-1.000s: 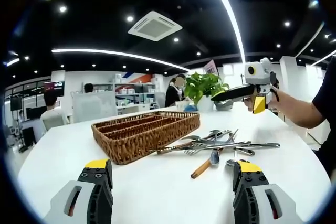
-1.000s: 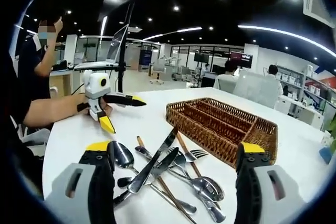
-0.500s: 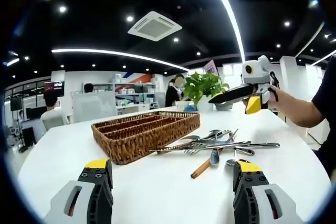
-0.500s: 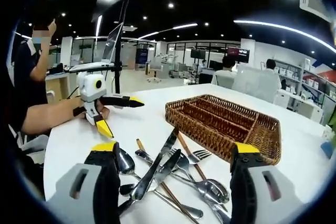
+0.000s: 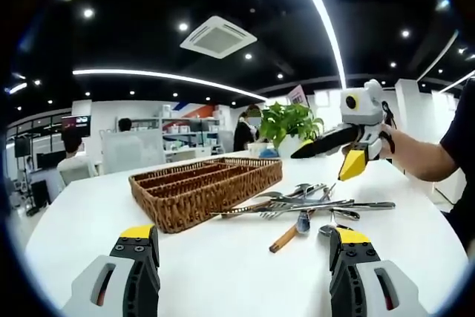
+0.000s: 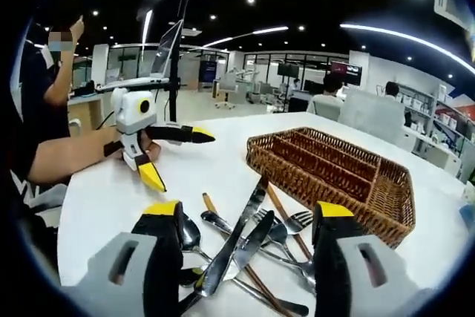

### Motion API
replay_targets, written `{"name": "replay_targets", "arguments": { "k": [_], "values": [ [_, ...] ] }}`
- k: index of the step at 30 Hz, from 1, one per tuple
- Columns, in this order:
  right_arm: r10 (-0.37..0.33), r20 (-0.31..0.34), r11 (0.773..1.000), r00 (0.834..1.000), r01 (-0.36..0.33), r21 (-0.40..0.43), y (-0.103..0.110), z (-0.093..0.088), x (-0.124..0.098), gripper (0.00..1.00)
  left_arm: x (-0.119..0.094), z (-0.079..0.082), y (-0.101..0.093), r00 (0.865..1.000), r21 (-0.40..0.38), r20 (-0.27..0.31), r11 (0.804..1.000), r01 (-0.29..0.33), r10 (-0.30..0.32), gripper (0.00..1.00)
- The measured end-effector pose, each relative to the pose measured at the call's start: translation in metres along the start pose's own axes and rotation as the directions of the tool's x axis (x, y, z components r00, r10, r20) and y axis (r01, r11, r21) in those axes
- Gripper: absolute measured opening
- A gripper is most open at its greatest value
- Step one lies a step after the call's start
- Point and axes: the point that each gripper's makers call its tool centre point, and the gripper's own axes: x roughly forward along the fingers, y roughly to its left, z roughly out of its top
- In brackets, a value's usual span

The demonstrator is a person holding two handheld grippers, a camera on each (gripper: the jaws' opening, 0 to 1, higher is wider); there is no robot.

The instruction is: Arrange the knives, forks, and spoons in their matching storage slots by inserting each utensil handle-first until every utensil is classified and aligned in the correct compartment

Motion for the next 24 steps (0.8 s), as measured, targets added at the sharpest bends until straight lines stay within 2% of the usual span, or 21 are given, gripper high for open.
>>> {"name": "replay_targets", "arguments": {
  "k": [5, 12, 17, 21, 24],
  "values": [
    [0.001, -0.018, 1.0, 1.0, -0.001, 0.013, 0.0, -0.005, 0.003, 0.63, 0.0, 0.0, 0.0, 1.0, -0.001, 0.002, 1.0, 0.001, -0.001, 1.0],
    [0.017, -0.026, 1.0, 1.0, -0.016, 0.022, 0.004, -0.004, 0.009, 0.59, 0.0, 0.001, -0.001, 1.0, -0.002, 0.003, 1.0, 0.003, -0.003, 1.0],
    [0.024, -0.061, 1.0, 0.998, -0.024, -0.003, 0.009, -0.014, 0.016, 0.54, 0.0, 0.0, -0.001, 1.0, -0.001, 0.002, 1.0, 0.003, -0.003, 1.0],
    [0.013, -0.081, 1.0, 0.997, -0.011, 0.025, 0.003, -0.022, 0.02, 0.47, 0.0, 0.0, 0.0, 1.0, 0.001, 0.001, 1.0, 0.004, -0.004, 1.0],
    [0.025, -0.083, 0.999, 0.996, -0.021, 0.039, 0.005, -0.022, 0.021, 0.46, 0.001, 0.0, 0.0, 1.0, 0.0, 0.002, 1.0, 0.004, -0.004, 1.0]
  ]
}}
